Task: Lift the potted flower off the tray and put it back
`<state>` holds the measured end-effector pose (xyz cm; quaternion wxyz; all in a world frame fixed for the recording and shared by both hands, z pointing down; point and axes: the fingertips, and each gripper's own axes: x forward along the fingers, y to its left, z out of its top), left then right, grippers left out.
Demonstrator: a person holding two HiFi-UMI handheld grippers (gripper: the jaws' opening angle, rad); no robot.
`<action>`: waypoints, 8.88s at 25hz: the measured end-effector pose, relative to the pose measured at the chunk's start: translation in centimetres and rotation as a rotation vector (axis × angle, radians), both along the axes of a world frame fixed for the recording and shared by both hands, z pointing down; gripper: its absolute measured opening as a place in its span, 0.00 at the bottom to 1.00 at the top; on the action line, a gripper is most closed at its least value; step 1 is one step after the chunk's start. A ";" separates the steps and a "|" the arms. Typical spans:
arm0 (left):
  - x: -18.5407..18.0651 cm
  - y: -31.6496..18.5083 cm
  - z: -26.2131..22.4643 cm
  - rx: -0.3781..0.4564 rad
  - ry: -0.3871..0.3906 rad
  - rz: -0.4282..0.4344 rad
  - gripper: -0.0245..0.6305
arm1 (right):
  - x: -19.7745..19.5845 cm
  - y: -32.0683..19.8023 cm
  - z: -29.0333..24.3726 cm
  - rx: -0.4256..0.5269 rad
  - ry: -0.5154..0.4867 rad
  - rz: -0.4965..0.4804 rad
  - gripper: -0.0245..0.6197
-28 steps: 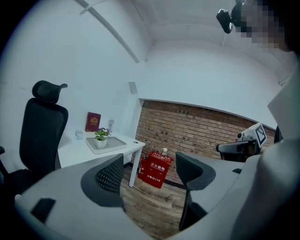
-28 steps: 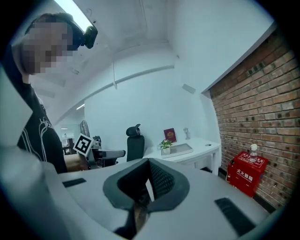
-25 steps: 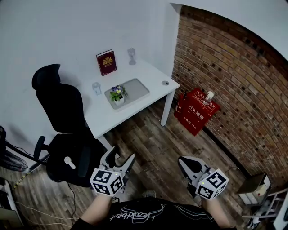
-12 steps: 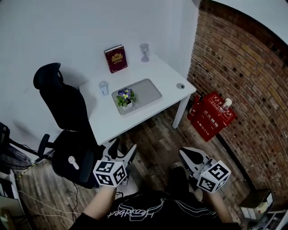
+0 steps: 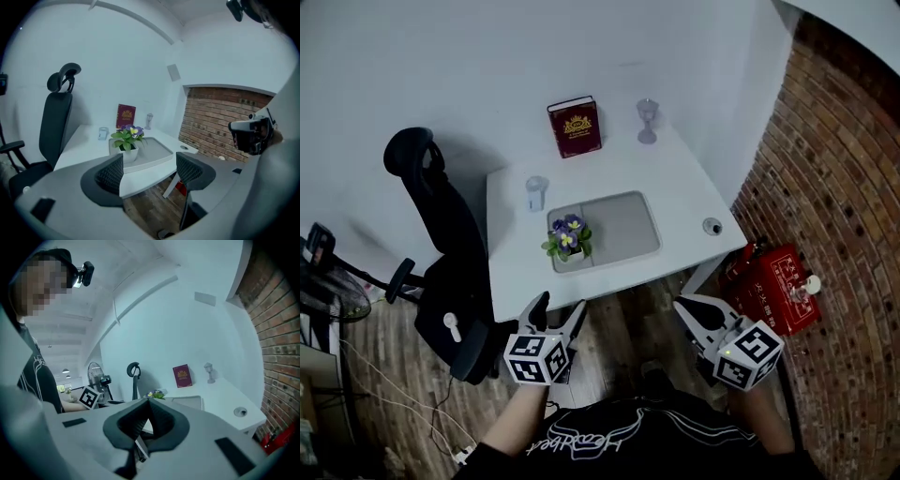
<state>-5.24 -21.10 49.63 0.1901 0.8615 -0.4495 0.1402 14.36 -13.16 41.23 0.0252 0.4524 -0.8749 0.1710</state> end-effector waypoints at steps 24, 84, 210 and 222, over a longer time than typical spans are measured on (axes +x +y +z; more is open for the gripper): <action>1.6 -12.3 9.0 -0.022 -0.168 -0.448 0.63 | 3.4 -12.1 3.9 -0.076 0.001 -0.282 0.04; 1.1 2.2 -9.5 0.071 0.106 -0.017 0.57 | -4.7 -6.5 -0.9 0.001 -0.047 -0.280 0.04; 2.3 6.0 -10.7 0.130 0.236 0.114 0.10 | -8.2 -1.7 -2.3 0.032 -0.136 -0.385 0.04; 1.3 8.9 -10.9 0.157 0.180 0.118 0.10 | -9.1 1.4 -2.9 0.069 -0.153 -0.347 0.04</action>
